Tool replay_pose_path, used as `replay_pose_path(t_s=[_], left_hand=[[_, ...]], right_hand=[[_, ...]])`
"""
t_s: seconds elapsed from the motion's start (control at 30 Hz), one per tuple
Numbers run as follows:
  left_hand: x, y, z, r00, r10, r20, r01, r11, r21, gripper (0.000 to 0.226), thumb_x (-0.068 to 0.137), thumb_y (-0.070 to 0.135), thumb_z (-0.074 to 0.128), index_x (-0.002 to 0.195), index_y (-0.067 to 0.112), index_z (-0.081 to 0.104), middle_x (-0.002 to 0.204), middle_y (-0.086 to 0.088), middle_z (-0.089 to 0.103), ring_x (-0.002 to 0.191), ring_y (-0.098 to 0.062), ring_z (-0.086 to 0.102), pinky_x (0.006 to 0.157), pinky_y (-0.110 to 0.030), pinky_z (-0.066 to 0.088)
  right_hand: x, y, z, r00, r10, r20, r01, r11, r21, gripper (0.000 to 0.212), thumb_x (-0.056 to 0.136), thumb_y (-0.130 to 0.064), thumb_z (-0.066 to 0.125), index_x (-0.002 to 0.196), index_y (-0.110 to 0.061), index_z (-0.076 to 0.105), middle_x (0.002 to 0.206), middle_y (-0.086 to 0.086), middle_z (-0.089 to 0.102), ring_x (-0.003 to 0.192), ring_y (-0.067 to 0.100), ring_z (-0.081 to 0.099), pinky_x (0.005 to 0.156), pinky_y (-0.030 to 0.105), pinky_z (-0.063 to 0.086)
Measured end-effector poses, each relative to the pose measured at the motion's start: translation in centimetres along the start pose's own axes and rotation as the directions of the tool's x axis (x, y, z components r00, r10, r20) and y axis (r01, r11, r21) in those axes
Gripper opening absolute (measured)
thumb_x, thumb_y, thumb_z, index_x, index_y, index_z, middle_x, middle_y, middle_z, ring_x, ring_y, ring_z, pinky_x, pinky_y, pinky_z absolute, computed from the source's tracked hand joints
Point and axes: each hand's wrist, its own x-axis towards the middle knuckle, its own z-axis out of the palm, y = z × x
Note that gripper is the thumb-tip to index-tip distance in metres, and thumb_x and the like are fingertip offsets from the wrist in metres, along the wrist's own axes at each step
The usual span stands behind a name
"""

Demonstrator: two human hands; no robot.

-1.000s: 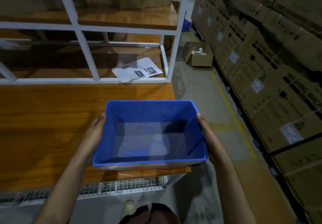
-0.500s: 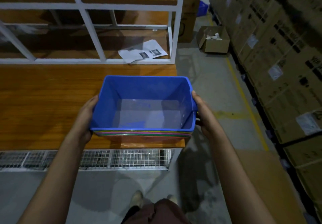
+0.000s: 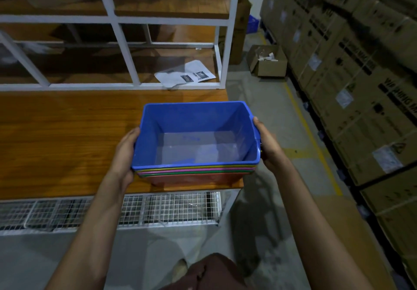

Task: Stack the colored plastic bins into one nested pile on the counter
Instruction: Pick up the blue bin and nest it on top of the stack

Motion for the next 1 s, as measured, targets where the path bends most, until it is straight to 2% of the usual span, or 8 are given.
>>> replay_pose_path(t_s=[0.13, 0.23, 0.3, 0.37, 0.53, 0.67, 0.87, 1.0], left_hand=[[-0.1, -0.1, 0.3, 1.0, -0.014, -0.016, 0.014, 1.0, -0.016, 0.042, 0.103, 0.048, 0.062, 0.135, 0.023, 0.07, 0.128, -0.011, 0.078, 0.109, -0.028, 0.076, 0.082, -0.043, 0.062], [-0.2, -0.3, 0.6, 0.999, -0.01, -0.03, 0.009, 1.0, -0.019, 0.041, 0.102, 0.049, 0.064, 0.134, 0.024, 0.071, 0.127, -0.011, 0.079, 0.113, -0.031, 0.076, 0.09, -0.048, 0.061], [-0.3, -0.3, 0.7, 0.999, -0.009, -0.043, 0.008, 1.0, -0.021, 0.041, 0.101, 0.05, 0.064, 0.133, 0.025, 0.07, 0.127, -0.011, 0.078, 0.111, -0.03, 0.077, 0.092, -0.05, 0.061], [-0.4, -0.3, 0.8, 0.999, -0.005, -0.042, 0.003, 0.999, -0.036, 0.043, 0.102, 0.048, 0.063, 0.136, 0.022, 0.069, 0.128, -0.013, 0.077, 0.106, -0.027, 0.078, 0.086, -0.046, 0.063], [-0.7, -0.4, 1.3, 1.0, 0.0, -0.031, -0.002, 0.998, -0.057, 0.043, 0.105, 0.043, 0.062, 0.138, 0.018, 0.068, 0.125, -0.011, 0.079, 0.101, -0.023, 0.079, 0.076, -0.038, 0.064], [-1.1, -0.5, 1.6, 0.999, 0.003, -0.04, -0.005, 0.998, -0.057, 0.043, 0.104, 0.045, 0.063, 0.138, 0.02, 0.068, 0.127, -0.011, 0.078, 0.107, -0.026, 0.078, 0.076, -0.039, 0.064], [-1.6, -0.7, 2.1, 0.999, 0.005, -0.049, -0.007, 0.999, -0.035, 0.033, 0.105, 0.044, 0.061, 0.131, 0.025, 0.071, 0.119, -0.007, 0.081, 0.1, -0.022, 0.08, 0.075, -0.038, 0.063], [-1.7, -0.6, 1.9, 0.997, 0.011, -0.074, -0.009, 0.999, 0.033, 0.036, 0.105, 0.047, 0.06, 0.132, 0.026, 0.071, 0.122, -0.005, 0.081, 0.108, -0.024, 0.079, 0.084, -0.042, 0.062]], right_hand=[[-0.4, 0.2, -0.3, 1.0, 0.007, -0.023, -0.006, 1.0, 0.023, 0.092, 0.052, -0.088, 0.081, 0.116, -0.021, 0.082, 0.119, 0.023, 0.078, 0.109, 0.042, 0.075, 0.101, 0.067, 0.057], [-0.8, 0.1, -0.4, 0.999, 0.016, -0.041, -0.014, 0.999, 0.035, 0.093, 0.048, -0.086, 0.084, 0.112, -0.018, 0.083, 0.126, 0.03, 0.072, 0.098, 0.04, 0.069, 0.088, 0.061, 0.054], [-1.0, 0.1, -0.6, 0.998, 0.014, -0.056, -0.012, 0.999, 0.039, 0.091, 0.049, -0.085, 0.085, 0.111, -0.018, 0.083, 0.123, 0.028, 0.075, 0.105, 0.047, 0.072, 0.095, 0.067, 0.055], [-1.3, 0.0, -0.6, 0.998, 0.004, -0.057, -0.002, 0.999, 0.039, 0.091, 0.05, -0.085, 0.084, 0.113, -0.019, 0.083, 0.121, 0.025, 0.077, 0.117, 0.052, 0.07, 0.102, 0.073, 0.05], [-1.9, -0.4, -0.9, 0.998, -0.005, -0.068, 0.008, 0.999, 0.042, 0.097, 0.045, -0.084, 0.086, 0.115, -0.017, 0.082, 0.118, 0.023, 0.078, 0.113, 0.048, 0.073, 0.102, 0.072, 0.05], [-2.6, -0.5, -1.2, 0.998, -0.001, -0.063, 0.005, 0.998, 0.055, 0.099, 0.045, -0.085, 0.085, 0.117, -0.016, 0.081, 0.117, 0.024, 0.079, 0.119, 0.051, 0.069, 0.1, 0.073, 0.053], [-2.3, -0.3, -1.9, 0.999, 0.004, -0.042, -0.002, 0.999, 0.044, 0.095, 0.051, -0.086, 0.084, 0.117, -0.018, 0.081, 0.116, 0.022, 0.079, 0.118, 0.051, 0.07, 0.098, 0.072, 0.055], [-2.2, -0.6, -1.9, 1.0, 0.004, -0.026, -0.004, 1.0, 0.001, 0.091, 0.055, -0.088, 0.08, 0.113, -0.018, 0.082, 0.114, 0.02, 0.08, 0.114, 0.049, 0.072, 0.096, 0.069, 0.057]])
